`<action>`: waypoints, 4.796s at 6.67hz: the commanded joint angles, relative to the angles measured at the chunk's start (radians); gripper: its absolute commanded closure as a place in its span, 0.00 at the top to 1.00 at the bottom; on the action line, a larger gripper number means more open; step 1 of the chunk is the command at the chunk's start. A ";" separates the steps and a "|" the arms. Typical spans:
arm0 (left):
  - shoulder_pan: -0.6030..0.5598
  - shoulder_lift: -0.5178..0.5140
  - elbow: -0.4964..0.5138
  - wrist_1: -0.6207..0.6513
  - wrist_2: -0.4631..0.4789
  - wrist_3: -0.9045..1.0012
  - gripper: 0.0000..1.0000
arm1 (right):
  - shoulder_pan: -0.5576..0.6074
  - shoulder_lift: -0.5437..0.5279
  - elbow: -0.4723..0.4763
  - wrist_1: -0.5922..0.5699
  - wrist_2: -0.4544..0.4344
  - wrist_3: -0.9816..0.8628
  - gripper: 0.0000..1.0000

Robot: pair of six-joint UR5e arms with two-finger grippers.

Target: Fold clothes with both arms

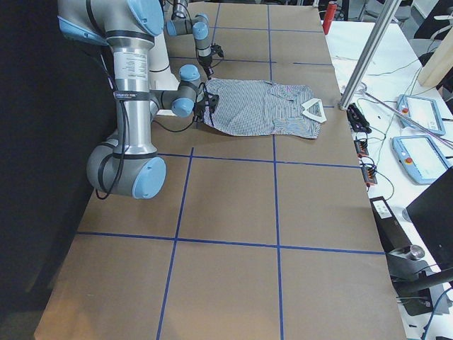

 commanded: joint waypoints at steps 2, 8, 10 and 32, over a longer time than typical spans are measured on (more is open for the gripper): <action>0.003 0.013 -0.110 0.004 0.001 0.022 0.00 | 0.003 -0.021 0.061 0.001 0.052 0.001 0.00; 0.150 0.059 -0.448 0.301 -0.011 0.038 0.00 | 0.021 -0.120 0.187 0.007 0.232 -0.011 0.00; 0.072 0.009 -0.404 0.282 -0.005 0.093 0.00 | 0.105 -0.027 0.125 0.006 0.223 -0.066 0.00; -0.545 -0.313 0.560 -0.406 -0.102 0.329 0.00 | 0.626 0.655 -0.830 0.017 0.325 -0.417 0.00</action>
